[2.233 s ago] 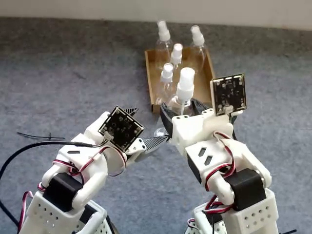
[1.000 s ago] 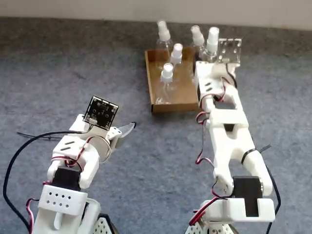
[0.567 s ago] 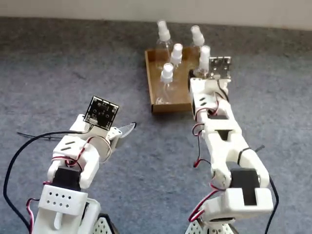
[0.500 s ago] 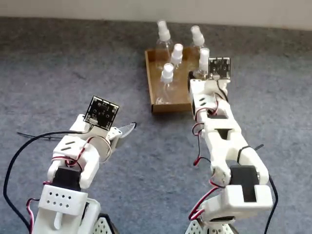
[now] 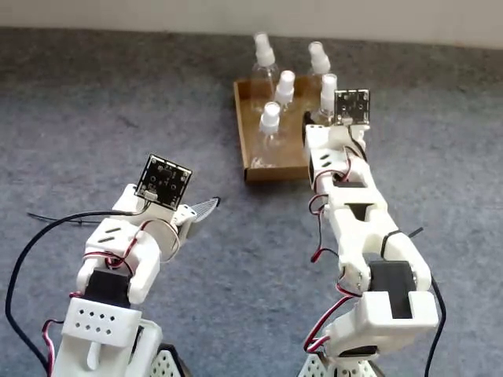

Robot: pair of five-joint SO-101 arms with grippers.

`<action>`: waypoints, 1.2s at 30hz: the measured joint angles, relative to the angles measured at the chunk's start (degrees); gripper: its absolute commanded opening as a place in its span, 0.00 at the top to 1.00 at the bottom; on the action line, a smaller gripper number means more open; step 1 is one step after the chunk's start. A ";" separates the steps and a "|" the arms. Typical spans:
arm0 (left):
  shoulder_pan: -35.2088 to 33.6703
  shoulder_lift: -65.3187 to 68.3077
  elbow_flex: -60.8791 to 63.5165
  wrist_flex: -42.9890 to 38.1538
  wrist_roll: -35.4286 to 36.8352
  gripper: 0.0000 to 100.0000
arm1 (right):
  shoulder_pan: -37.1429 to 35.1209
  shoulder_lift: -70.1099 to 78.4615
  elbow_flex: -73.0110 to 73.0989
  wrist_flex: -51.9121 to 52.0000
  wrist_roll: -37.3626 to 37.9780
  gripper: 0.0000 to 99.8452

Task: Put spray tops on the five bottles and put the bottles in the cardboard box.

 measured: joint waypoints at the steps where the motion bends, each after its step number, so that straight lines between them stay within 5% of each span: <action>1: 0.00 0.00 0.00 0.00 0.00 0.68 | -0.09 0.00 0.00 0.00 0.00 0.86; 27: 0.00 0.00 0.00 0.00 0.00 0.68 | -0.18 0.18 -1.32 0.35 0.00 0.72; 36: 0.00 0.00 0.00 0.00 0.00 0.68 | -0.18 0.18 -13.54 11.52 0.00 0.72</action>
